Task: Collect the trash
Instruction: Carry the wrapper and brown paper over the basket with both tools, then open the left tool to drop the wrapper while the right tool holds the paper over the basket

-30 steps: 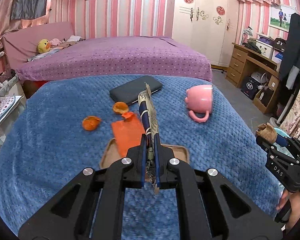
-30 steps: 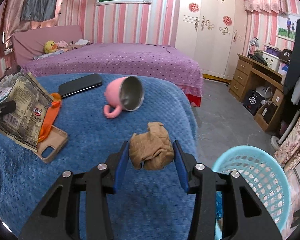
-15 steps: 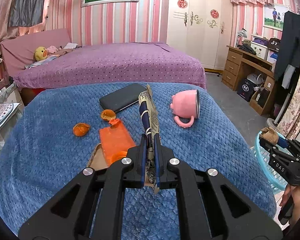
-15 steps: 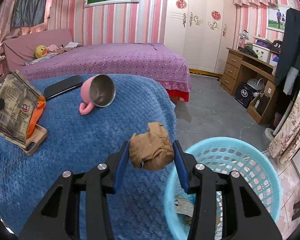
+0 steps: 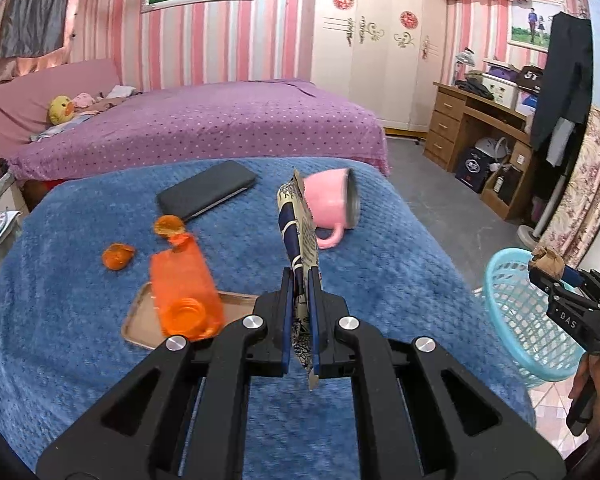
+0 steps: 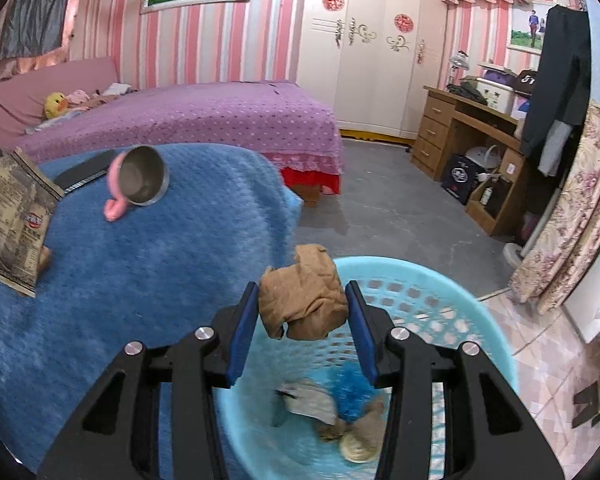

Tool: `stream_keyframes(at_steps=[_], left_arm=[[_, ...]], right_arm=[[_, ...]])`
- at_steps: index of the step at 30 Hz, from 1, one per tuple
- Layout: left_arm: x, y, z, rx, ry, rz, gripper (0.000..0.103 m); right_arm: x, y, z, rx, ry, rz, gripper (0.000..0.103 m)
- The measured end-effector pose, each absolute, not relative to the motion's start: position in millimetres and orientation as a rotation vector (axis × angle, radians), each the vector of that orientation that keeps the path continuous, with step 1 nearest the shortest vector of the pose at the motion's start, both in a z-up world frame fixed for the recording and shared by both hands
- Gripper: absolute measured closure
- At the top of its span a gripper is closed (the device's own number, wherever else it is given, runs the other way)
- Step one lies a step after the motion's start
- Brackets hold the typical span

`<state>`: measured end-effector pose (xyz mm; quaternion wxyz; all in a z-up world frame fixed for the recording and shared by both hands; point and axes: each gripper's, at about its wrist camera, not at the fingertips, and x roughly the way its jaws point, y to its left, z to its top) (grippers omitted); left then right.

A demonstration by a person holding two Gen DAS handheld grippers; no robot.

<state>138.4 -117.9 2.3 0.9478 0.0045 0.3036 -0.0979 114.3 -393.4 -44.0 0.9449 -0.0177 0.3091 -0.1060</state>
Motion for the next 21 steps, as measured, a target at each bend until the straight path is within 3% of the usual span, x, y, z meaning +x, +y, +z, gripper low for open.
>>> stream_keyframes(at_steps=[21], left_arm=[[122.1,-274.5,-9.3,0.032,0.618,-0.435,0.097]], right_arm=[[90.7,-505.4,-61.9,0.081,0.653,-0.354,0.059]])
